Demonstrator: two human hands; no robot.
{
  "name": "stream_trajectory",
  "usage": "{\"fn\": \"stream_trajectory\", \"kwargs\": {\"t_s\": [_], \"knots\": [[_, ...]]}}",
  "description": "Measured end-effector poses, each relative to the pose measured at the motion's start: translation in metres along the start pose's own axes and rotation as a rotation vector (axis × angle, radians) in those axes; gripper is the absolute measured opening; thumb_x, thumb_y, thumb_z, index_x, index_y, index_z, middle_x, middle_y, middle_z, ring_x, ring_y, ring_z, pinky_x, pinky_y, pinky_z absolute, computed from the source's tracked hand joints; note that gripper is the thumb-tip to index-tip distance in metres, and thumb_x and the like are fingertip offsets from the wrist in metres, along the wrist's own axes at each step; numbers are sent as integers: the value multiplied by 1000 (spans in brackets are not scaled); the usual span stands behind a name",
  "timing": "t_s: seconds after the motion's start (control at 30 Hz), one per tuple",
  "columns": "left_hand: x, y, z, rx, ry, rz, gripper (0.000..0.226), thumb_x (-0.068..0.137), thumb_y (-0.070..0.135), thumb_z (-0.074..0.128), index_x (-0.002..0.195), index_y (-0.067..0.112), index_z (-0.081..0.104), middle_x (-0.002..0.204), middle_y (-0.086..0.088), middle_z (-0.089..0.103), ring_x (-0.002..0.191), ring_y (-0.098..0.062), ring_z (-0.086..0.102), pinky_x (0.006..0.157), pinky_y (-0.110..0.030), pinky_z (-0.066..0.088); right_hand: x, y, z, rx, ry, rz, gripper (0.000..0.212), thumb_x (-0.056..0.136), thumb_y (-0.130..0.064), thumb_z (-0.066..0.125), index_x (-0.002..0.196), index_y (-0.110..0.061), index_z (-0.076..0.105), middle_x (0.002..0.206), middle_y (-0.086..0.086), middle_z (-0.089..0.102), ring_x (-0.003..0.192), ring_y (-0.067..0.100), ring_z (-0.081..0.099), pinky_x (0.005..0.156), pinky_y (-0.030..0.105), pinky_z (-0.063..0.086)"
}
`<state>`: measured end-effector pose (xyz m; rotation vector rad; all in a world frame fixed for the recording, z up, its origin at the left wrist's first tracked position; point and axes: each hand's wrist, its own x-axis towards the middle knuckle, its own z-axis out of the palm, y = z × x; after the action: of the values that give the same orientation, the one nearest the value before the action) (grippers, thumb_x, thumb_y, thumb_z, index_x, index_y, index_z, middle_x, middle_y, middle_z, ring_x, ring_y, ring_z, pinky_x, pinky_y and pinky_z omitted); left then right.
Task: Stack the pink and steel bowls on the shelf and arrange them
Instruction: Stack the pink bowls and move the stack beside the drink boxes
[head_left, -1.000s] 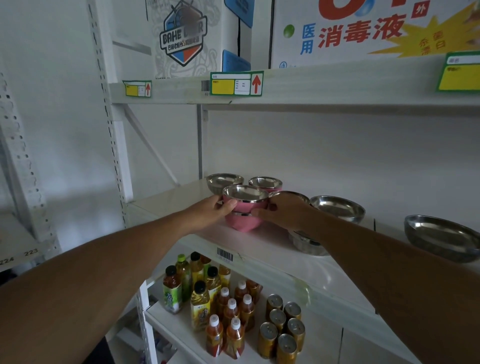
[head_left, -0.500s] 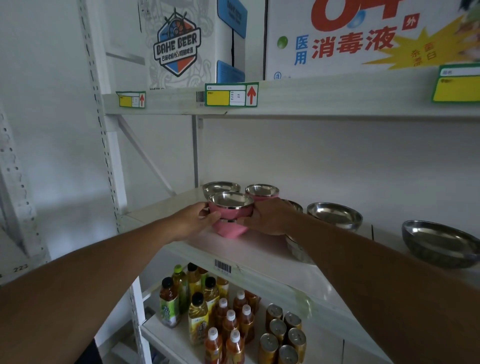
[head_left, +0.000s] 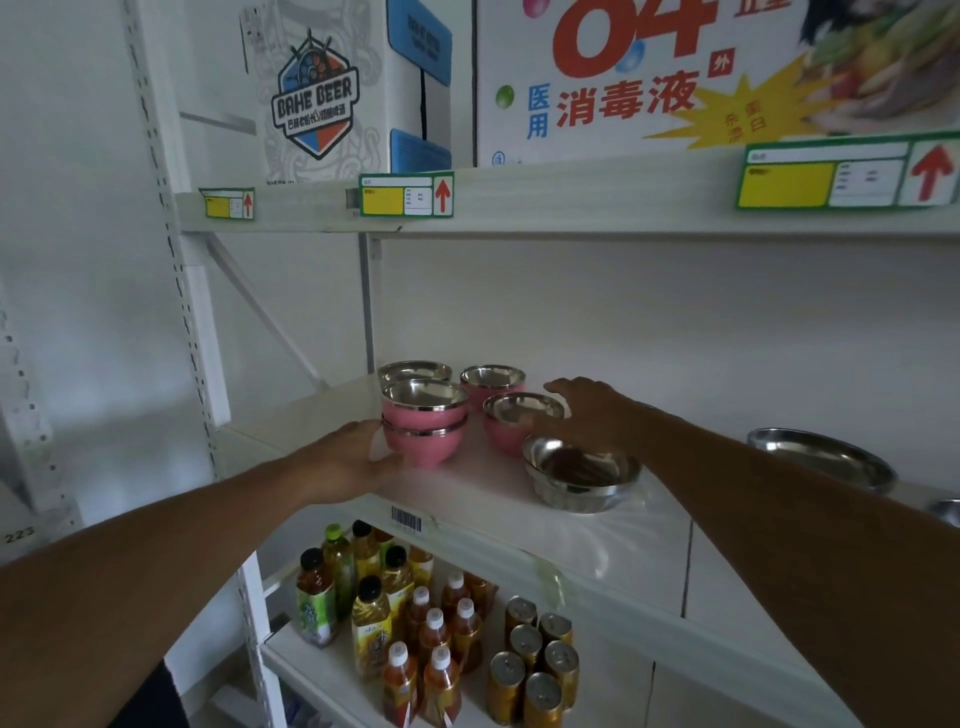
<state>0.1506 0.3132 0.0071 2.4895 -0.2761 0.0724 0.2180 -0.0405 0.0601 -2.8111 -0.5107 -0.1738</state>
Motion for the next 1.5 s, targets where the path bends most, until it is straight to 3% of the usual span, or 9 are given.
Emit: {"fn": "stream_trajectory", "kwargs": {"t_s": [0.23,0.4,0.57,0.77,0.97,1.03,1.13,1.2,1.5], "knots": [[-24,40,19,233,207,-327,103,96,87,39,160,8,45,159,-14,54,133,-29,58,95,-37,48,-26,22,-9,6,35,-87,83,88,-83,45,144,-22,54,136,9,63,121,30,60,99,44,49],[-45,90,46,252,235,-166,34,110,54,49,129,32,67,139,-7,70,111,-17,67,94,-35,55,-40,43,-15,37,29,-118,91,85,-88,40,154,-29,43,154,7,51,136,31,51,108,49,44],[-48,134,73,182,167,-87,28,114,36,53,130,17,65,120,-13,74,111,-31,71,101,-54,58,-46,57,-17,39,9,-119,95,79,-91,32,153,-32,43,155,4,49,138,29,48,110,54,43],[-17,153,89,9,244,-231,49,111,24,56,157,10,51,137,-14,63,129,-34,62,114,-46,50,-42,63,-22,53,18,-125,107,70,-95,29,153,-30,45,154,6,51,137,30,49,108,49,43],[34,144,93,-705,290,-318,35,112,11,55,142,-5,64,122,-18,61,113,-31,60,109,-42,50,-20,65,-25,66,18,-89,104,72,-92,37,153,-27,46,152,7,53,135,31,52,108,49,45],[47,137,94,-587,272,-269,34,114,13,52,141,-5,61,121,-18,57,111,-31,56,111,-42,51,-6,66,-21,34,12,-88,86,87,-82,45,154,-27,44,153,8,52,136,32,51,107,48,45],[57,127,93,34,179,-244,31,115,31,50,137,12,61,115,-10,61,101,-23,56,90,-37,51,15,65,-16,-22,-26,-93,79,96,-74,46,157,-25,40,155,9,50,138,32,50,108,47,44],[64,120,92,275,163,-228,32,115,35,49,137,14,60,124,-5,68,106,-20,62,95,-36,53,28,63,-13,-39,-66,-95,78,97,-73,45,158,-24,38,156,8,50,139,31,49,111,47,43],[95,94,81,185,63,-125,36,107,41,67,139,26,64,129,2,68,121,-22,65,108,-38,52,68,67,-4,-38,-282,-115,88,90,-82,48,158,-26,41,165,3,38,147,26,41,113,42,36]]}}
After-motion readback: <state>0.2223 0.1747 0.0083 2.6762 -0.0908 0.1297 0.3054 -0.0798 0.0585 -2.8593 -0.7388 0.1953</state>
